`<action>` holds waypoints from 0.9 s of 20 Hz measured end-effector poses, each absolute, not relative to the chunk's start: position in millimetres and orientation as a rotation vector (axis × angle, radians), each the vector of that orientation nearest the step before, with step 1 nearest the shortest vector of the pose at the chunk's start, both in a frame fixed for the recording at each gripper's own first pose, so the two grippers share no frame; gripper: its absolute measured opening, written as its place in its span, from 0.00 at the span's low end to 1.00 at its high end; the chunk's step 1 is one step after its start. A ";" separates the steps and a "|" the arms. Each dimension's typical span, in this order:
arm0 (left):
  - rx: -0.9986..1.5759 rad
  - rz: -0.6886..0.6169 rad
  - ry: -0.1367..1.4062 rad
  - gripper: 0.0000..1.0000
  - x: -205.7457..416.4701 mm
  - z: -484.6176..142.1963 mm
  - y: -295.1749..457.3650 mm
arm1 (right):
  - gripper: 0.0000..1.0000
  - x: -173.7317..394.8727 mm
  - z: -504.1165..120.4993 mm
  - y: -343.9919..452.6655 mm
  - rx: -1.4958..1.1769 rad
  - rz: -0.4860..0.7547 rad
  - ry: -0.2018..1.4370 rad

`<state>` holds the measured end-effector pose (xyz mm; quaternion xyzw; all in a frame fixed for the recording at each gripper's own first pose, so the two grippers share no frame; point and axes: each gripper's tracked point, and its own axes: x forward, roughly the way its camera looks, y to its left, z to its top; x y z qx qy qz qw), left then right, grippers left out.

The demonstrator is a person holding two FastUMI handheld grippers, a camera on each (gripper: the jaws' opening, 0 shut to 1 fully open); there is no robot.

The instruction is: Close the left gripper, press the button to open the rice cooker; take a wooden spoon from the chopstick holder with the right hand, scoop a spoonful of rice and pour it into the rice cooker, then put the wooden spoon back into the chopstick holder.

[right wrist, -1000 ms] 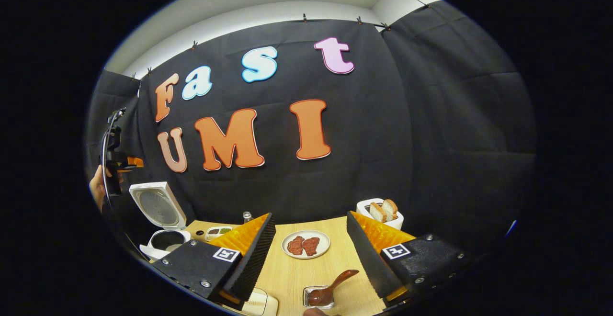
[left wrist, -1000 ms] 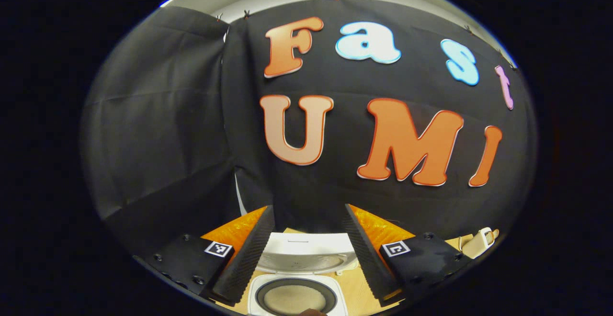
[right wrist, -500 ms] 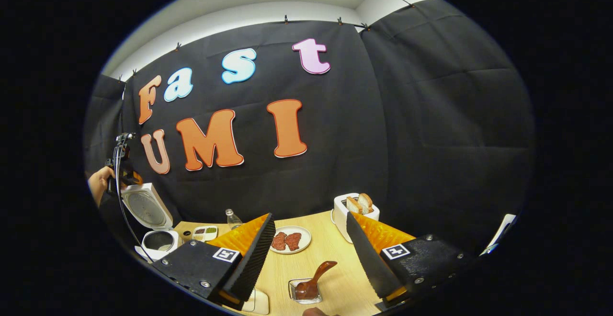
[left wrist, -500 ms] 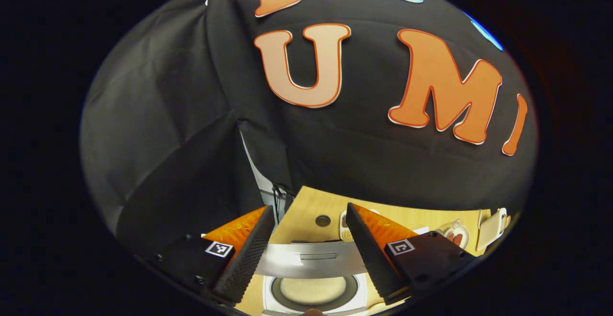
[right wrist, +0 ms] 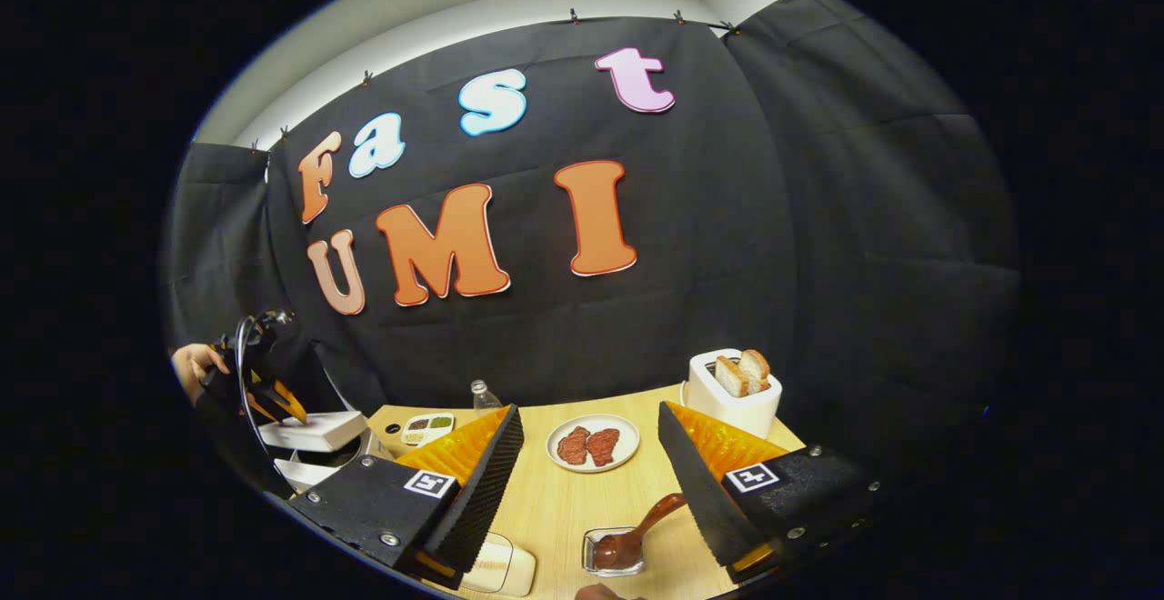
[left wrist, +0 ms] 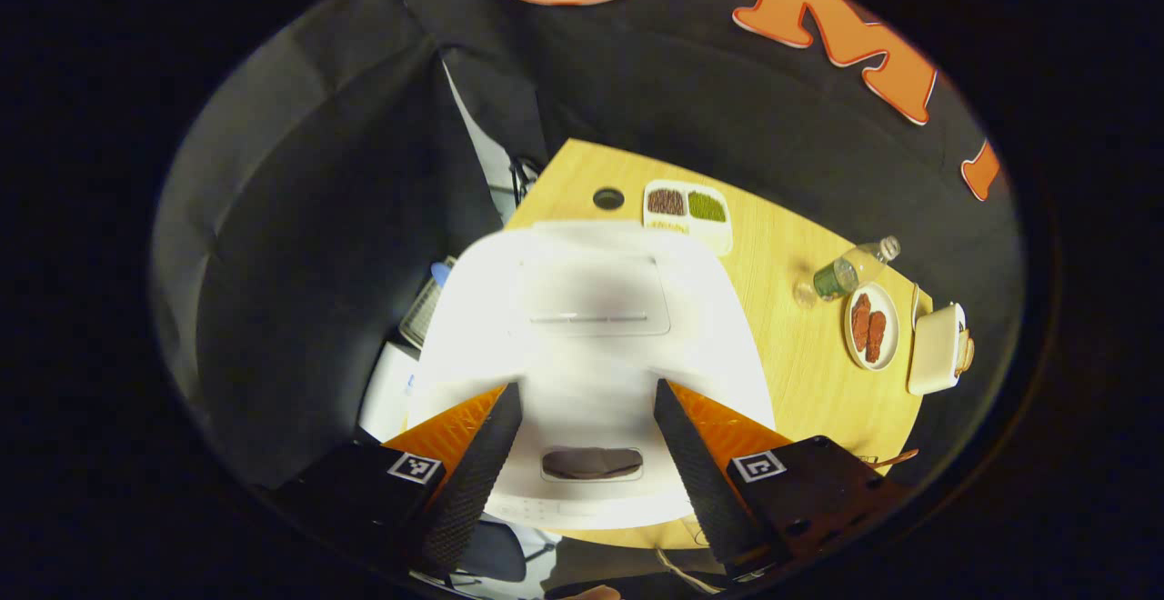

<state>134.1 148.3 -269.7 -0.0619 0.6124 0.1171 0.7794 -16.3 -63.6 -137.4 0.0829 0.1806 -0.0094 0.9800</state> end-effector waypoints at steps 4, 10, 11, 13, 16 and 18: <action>-0.191 0.313 1.341 1.00 124.0 -288.1 144.3 | 0.93 -10.2 -142.9 -41.2 0.179 0.053 0.393; -0.127 0.304 1.117 1.00 123.9 -278.9 134.6 | 0.93 0.2 -144.4 0.4 0.168 0.139 0.379; -0.140 0.279 1.040 1.00 125.1 -267.2 128.1 | 0.93 2.4 -144.5 6.1 0.159 0.148 0.378; -0.146 0.239 0.899 1.00 123.5 -234.3 116.1 | 0.93 7.5 -140.9 21.0 0.144 0.170 0.366; -0.089 0.222 0.676 1.00 119.3 -172.7 111.3 | 0.93 14.6 -128.8 41.4 0.116 0.201 0.328; -0.048 0.195 0.536 1.00 111.2 -130.0 101.1 | 0.93 19.7 -120.2 51.1 0.104 0.206 0.300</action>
